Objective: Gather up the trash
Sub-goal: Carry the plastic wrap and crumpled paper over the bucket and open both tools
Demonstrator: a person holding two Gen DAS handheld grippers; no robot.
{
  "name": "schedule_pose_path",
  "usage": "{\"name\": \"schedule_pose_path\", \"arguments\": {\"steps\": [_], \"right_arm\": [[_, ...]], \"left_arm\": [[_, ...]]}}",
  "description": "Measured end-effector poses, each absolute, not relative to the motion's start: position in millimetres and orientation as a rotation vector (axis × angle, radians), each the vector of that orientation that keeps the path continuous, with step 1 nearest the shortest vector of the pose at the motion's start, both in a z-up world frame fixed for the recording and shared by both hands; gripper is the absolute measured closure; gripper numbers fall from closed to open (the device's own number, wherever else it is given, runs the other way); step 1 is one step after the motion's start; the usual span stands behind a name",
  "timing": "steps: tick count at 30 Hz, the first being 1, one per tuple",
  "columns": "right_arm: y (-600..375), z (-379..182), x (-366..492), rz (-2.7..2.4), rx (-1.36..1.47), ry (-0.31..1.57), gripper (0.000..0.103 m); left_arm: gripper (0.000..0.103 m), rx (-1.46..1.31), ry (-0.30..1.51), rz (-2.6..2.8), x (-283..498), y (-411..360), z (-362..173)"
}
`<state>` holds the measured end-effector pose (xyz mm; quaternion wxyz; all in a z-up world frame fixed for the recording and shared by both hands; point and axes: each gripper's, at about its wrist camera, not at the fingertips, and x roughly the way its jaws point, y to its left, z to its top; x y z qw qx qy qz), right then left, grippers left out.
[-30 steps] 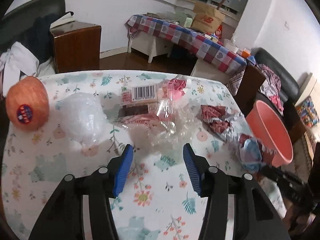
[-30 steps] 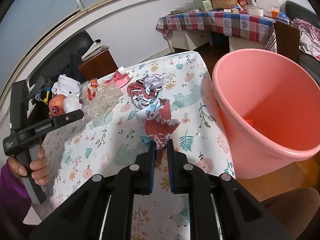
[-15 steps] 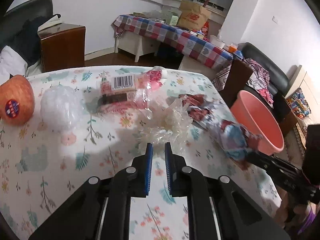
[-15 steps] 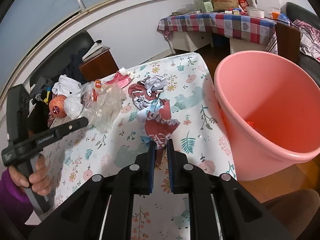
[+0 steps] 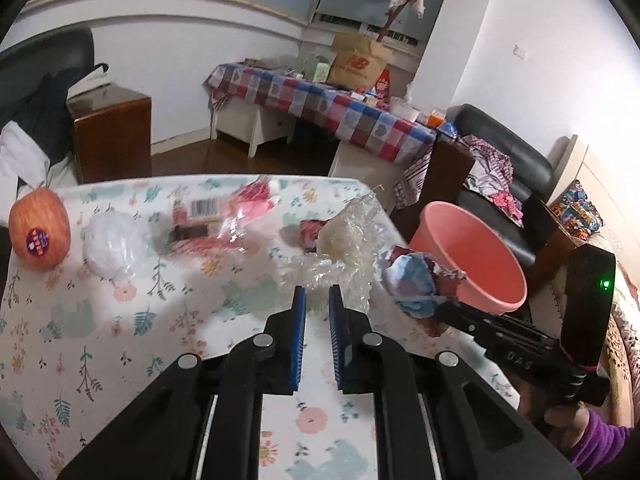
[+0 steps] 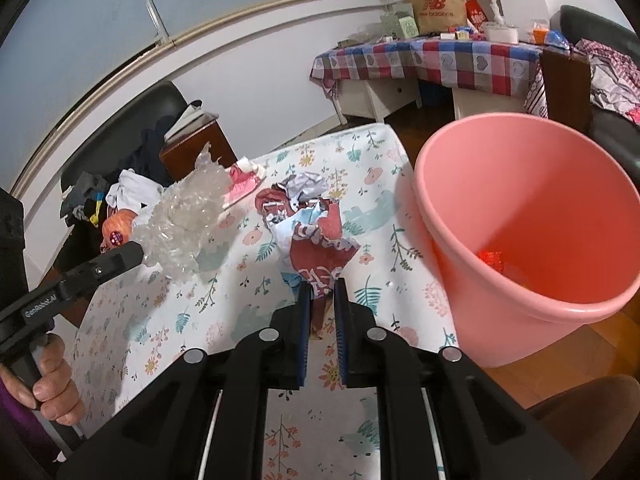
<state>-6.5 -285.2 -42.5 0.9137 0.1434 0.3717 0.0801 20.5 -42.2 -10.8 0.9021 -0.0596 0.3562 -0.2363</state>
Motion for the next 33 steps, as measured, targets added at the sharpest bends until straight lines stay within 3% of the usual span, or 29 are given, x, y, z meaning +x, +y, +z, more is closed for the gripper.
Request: {"name": "schedule_pose_path", "arguments": {"steps": [16,33], "right_arm": [[-333,-8,-35,0.000,0.262,0.647,0.091],[-412,-16,-57,-0.197,0.319,0.630,0.091]], "left_arm": [[0.092,-0.096,0.694,-0.615,13,-105,10],[0.092,0.026,0.706,-0.701,9,-204,9]]}}
